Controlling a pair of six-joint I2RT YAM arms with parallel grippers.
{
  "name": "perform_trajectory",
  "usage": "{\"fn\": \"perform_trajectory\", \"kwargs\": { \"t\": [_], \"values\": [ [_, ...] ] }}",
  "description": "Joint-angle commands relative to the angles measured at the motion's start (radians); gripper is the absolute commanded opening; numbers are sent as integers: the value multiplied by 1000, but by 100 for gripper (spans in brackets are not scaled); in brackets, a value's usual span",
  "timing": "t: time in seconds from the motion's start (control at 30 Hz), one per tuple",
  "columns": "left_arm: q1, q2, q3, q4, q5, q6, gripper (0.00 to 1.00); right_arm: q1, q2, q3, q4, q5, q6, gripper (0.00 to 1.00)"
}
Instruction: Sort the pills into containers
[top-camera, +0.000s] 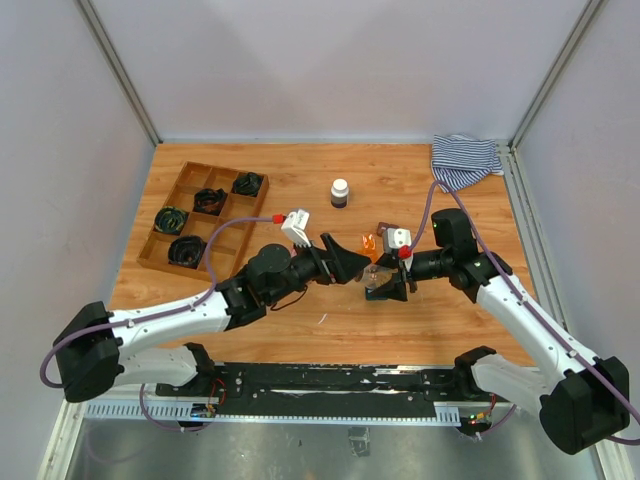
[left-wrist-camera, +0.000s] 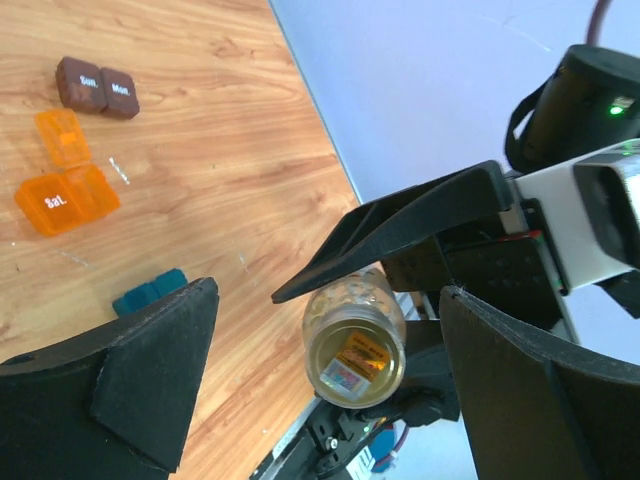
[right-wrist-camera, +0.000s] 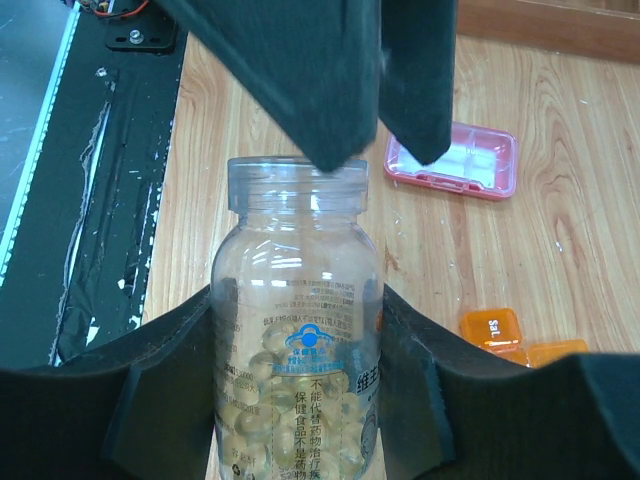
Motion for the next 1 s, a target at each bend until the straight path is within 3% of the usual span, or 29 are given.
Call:
{"fn": "perform_trajectory", "kwargs": {
  "t": [0.0, 0.2, 0.63, 0.83, 0.97],
  "values": [
    [1, -68, -13, 21, -31, 54, 99, 1, -13, 21, 0, -40, -8, 1],
    [1, -134, -58, 88, 7, 211, 99, -1, -13, 21, 0, -43, -8, 1],
    [2, -175, -188, 303, 335, 868, 99, -2, -15, 19, 0, -49, -8, 1],
    [93, -95, -176, 406, 552, 836, 99, -4, -15, 19, -1, -50, -8, 1],
    [96, -48, -158, 428, 591, 830, 98, -4, -17, 19, -1, -51, -8, 1]
  ]
}}
